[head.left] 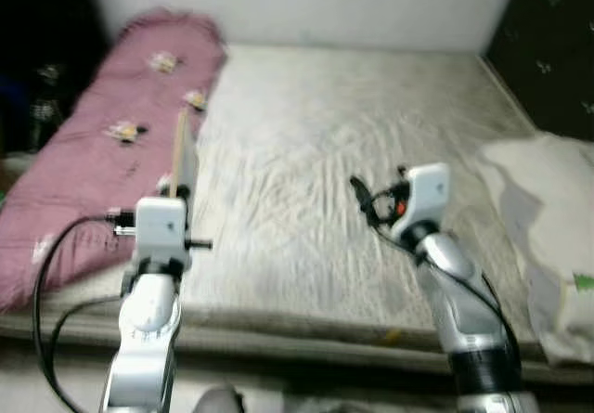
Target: Clean up the room
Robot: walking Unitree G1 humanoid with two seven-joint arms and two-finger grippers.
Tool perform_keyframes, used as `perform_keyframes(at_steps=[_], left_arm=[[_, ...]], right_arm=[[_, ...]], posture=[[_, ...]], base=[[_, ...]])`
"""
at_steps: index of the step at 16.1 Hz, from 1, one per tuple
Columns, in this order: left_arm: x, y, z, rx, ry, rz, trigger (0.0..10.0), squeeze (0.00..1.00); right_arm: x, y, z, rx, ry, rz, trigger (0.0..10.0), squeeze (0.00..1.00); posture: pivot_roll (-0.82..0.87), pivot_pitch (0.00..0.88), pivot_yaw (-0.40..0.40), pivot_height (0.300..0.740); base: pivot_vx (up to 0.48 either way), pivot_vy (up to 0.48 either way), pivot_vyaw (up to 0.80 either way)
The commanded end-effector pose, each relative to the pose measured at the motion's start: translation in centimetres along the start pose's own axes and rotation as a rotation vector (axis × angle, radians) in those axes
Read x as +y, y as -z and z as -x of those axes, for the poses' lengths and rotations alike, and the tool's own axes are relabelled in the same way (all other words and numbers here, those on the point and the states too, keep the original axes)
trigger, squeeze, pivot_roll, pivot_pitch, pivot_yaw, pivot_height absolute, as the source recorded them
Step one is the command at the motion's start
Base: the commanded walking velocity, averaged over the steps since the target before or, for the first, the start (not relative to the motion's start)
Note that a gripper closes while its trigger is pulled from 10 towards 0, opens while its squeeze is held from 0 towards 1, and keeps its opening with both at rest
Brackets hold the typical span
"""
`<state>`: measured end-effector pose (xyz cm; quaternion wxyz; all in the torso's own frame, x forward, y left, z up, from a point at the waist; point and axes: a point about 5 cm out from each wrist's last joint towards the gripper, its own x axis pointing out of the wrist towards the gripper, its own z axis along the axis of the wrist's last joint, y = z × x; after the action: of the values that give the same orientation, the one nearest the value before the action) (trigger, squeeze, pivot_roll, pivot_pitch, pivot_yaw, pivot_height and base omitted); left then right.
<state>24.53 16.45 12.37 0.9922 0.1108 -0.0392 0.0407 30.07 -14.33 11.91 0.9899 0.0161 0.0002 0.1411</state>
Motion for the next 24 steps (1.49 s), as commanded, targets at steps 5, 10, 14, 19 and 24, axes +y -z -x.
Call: perform_keyframes(at_steps=[5, 10, 14, 19, 24], left_arm=[[0.54, -0.87, -0.36, -0.043, -0.026, 0.003, 10.0, 0.0], [0.49, -0.9, -0.47, -0.045, -0.023, 0.004, 10.0, 0.0], [0.38, -0.9, -0.5, -0.044, -0.022, 0.034, 10.0, 0.0], [0.13, -1.24, -0.44, -0.071, 0.011, 0.05, 10.0, 0.0], [0.06, -1.32, -0.41, -0.077, 0.022, 0.057, 10.0, 0.0]], right_arm=[[0.5, -0.3, -0.21, -0.012, -0.014, 0.01, 10.0, 0.0], [0.51, -0.29, -0.34, -0.011, -0.009, 0.012, 10.0, 0.0], [0.49, -0.28, -0.36, -0.013, -0.006, 0.011, 10.0, 0.0], [0.41, -0.21, -0.42, -0.007, -0.004, -0.005, 10.0, 0.0], [0.45, -0.39, -0.54, -0.018, -0.006, 0.014, 10.0, 0.0]], posture=[[-0.03, 0.0, -0.021, 0.74], [-0.03, 0.0, -0.022, 0.74], [-0.03, 0.0, -0.021, 0.74], [-0.03, 0.0, -0.023, 0.74], [-0.03, 0.0, -0.025, 0.74]], base=[[0.0, -0.307, 0.0], [0.0, -0.308, 0.0], [0.0, -0.151, 0.0], [0.0, 0.0, -0.31], [0.221, 0.0, -0.23]])
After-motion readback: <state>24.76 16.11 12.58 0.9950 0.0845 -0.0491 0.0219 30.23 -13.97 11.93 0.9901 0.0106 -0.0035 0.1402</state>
